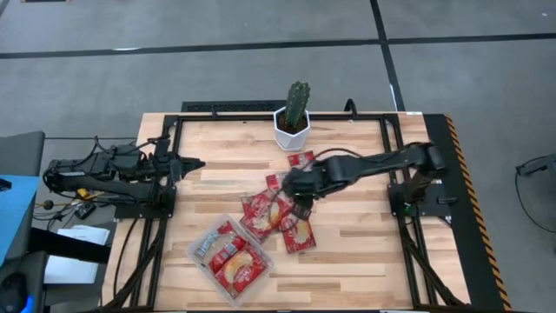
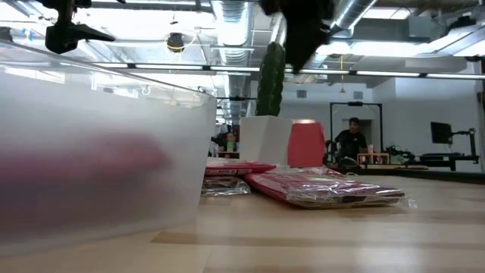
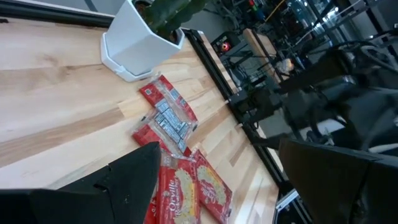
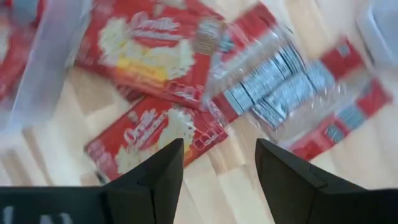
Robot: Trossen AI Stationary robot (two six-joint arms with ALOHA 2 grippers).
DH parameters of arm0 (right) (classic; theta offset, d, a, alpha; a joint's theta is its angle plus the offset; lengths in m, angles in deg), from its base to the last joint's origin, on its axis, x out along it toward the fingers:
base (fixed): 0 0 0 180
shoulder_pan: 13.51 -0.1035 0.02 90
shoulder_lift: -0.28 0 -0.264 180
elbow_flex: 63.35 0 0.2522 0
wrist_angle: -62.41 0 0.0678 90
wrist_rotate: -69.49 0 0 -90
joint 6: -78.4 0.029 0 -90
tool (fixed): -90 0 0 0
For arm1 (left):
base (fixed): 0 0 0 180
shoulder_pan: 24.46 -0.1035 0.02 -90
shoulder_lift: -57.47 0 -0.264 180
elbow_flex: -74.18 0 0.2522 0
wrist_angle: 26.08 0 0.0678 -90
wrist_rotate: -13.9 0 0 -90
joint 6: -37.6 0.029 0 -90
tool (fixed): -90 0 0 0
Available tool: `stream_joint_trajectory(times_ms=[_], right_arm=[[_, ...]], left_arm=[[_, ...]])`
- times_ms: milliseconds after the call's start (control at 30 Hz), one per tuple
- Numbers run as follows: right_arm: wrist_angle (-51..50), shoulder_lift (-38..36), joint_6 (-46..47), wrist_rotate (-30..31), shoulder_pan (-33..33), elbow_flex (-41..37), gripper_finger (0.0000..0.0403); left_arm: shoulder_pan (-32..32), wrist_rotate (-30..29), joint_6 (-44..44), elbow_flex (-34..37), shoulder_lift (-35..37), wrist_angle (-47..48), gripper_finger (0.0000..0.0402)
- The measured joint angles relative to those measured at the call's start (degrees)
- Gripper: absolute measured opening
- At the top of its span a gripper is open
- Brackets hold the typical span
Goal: Sort popcorn bags into baskets
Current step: Put the red popcorn bag into the transparent bin
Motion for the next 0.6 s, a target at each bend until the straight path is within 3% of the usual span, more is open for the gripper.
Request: stream_joint_trajectory(times_ms=[133, 267, 367, 600], right_arm=[[17.4, -6.2, 9.2, -0.6, 0.3, -16.6, 0.0226], [32.7, -6.7, 10.3, -3.9, 2.9, -25.7, 0.0228], [38.8, -3.9, 9.4, -6.7, 5.4, -27.1, 0.0228], [40.6, 4.0, 3.8, -15.0, 8.9, -24.6, 0.0228]], left_arm=[[0.0, 0.2, 0.7, 0.0, 0.0, 0.0, 0.0316], [0.0, 0.2, 0.7, 0.0, 0.0, 0.0, 0.0316], [0.0, 0.2, 0.6, 0.0, 0.0, 0.0, 0.0316], [0.0, 0.1, 0.3, 0.0, 0.0, 0.7, 0.0316]])
